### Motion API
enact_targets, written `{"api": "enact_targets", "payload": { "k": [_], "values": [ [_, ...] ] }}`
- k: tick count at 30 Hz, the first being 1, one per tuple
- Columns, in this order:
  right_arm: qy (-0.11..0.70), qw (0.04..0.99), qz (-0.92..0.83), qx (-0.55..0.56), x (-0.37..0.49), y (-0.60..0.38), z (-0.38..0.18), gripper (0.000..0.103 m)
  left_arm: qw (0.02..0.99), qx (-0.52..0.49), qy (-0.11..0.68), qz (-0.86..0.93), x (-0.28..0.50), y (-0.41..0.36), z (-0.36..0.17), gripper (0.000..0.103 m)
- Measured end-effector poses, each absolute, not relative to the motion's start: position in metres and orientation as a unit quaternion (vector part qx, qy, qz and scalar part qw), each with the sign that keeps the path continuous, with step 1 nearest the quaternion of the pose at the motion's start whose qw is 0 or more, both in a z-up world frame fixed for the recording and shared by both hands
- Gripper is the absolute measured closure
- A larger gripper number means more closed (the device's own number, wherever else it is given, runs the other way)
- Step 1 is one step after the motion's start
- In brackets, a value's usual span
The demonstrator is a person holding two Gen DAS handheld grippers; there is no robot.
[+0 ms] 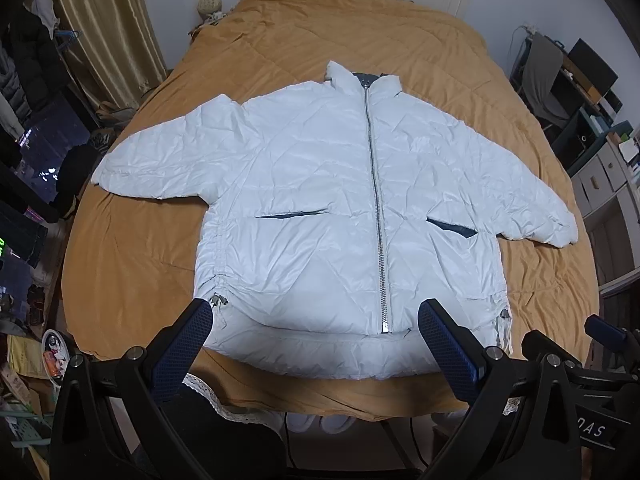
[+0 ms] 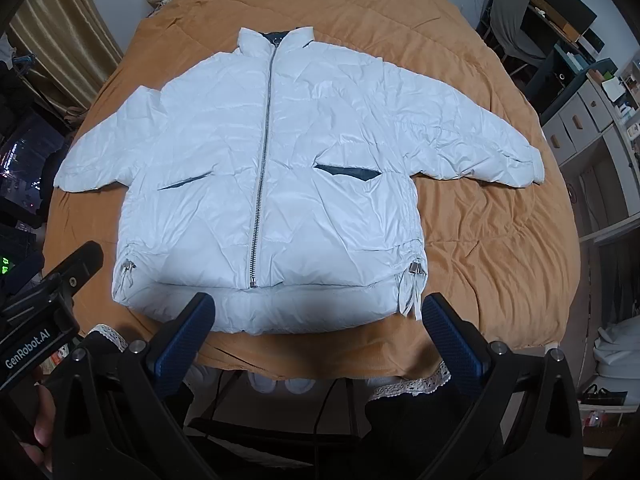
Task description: Fold large clothes
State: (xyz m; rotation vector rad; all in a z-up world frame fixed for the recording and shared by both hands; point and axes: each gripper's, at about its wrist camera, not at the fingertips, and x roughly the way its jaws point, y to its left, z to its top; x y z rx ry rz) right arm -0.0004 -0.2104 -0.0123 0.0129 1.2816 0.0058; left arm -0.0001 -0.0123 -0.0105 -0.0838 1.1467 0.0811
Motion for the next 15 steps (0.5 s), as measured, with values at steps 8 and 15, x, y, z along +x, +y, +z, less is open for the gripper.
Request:
{"api": "enact_targets", "payload": {
  "k": [8, 15],
  "values": [
    [0.600, 0.800, 0.003, 0.006, -0.0001, -0.2107, -0.0145, 0.000, 0.837, -0.041, 0.544, 0.039, -0.0005, -0.0120, -0.0117, 0.000],
    [0.601, 0.799, 0.003, 0.005, -0.0002, -0.2108, -0.0154, 0.000, 0.835, -0.041, 0.548, 0.038, -0.0008, -0.0111, -0.0130, 0.000]
  ]
}}
